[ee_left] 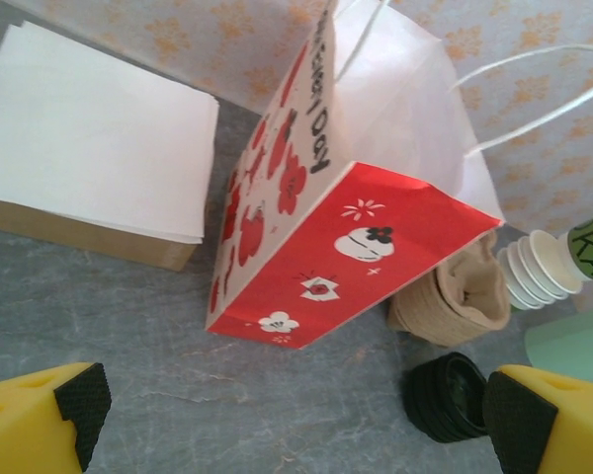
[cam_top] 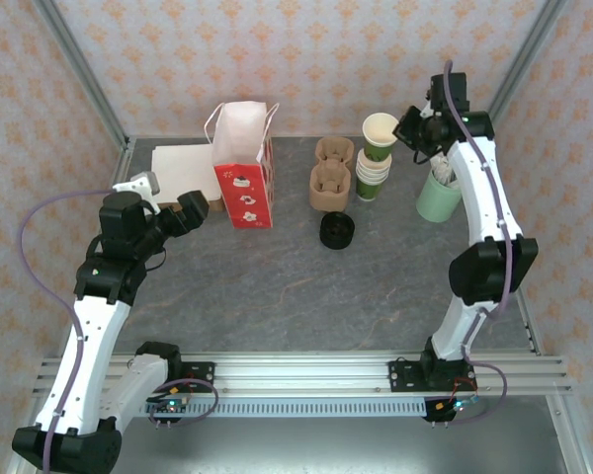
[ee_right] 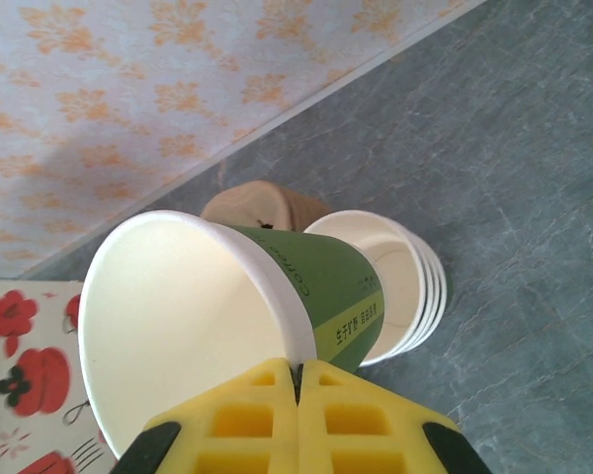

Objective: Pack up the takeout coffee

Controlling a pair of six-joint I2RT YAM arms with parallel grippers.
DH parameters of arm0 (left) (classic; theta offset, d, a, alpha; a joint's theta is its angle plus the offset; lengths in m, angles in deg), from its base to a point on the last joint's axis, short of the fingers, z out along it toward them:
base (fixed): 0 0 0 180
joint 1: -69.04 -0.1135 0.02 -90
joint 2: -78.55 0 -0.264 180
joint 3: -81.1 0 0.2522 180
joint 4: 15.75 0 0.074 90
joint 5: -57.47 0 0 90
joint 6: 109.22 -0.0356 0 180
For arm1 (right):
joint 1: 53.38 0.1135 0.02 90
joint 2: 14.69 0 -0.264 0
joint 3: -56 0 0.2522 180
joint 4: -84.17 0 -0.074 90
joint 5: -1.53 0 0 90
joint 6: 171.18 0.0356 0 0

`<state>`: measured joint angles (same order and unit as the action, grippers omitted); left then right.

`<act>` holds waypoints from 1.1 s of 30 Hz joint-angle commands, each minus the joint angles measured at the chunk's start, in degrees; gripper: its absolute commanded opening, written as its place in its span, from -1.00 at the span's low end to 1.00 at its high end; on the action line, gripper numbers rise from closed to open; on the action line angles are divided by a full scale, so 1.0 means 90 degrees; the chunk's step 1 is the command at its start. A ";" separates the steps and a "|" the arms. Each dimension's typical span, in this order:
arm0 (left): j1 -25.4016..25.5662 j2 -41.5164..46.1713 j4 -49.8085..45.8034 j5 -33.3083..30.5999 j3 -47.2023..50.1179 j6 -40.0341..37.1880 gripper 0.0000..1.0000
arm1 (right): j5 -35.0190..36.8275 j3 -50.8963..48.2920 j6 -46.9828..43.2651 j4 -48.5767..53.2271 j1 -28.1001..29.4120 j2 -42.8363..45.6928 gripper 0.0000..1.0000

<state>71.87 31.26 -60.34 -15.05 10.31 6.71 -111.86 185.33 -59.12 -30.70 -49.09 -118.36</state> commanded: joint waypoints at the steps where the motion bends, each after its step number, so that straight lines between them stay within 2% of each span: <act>1: -0.0031 0.0020 -0.0168 0.0602 -0.0315 0.0156 1.00 | -0.0404 -0.0321 0.0214 -0.0059 -0.0038 0.0562 -0.88; 7: 0.0098 0.0020 -0.0053 0.1385 -0.0364 0.0679 0.99 | -0.0983 -0.1368 0.0585 -0.0349 0.0076 0.1545 -0.89; 13: 0.0716 0.0030 0.0274 0.1486 -0.0138 0.1177 0.96 | -0.1410 -0.2747 0.1020 -0.0806 0.0561 0.2503 -0.89; 16: 0.1014 0.0025 0.0568 0.1448 0.0158 0.1509 0.95 | -0.1363 -0.3370 0.1133 -0.0957 0.0938 0.2901 -0.89; 23: 0.1325 0.0107 0.0827 0.1156 0.0578 0.1903 0.94 | -0.0994 -0.4664 0.1348 -0.1399 0.1862 0.3557 -0.89; 33: 0.1604 0.0165 0.0963 0.0828 0.1065 0.2097 0.93 | -0.0332 -0.5925 0.1492 -0.2504 0.3089 0.3392 -0.89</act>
<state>85.62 31.57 -54.09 -5.37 19.01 24.54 -118.31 133.52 -46.40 -47.42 -23.17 -86.85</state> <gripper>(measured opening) 0.964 0.059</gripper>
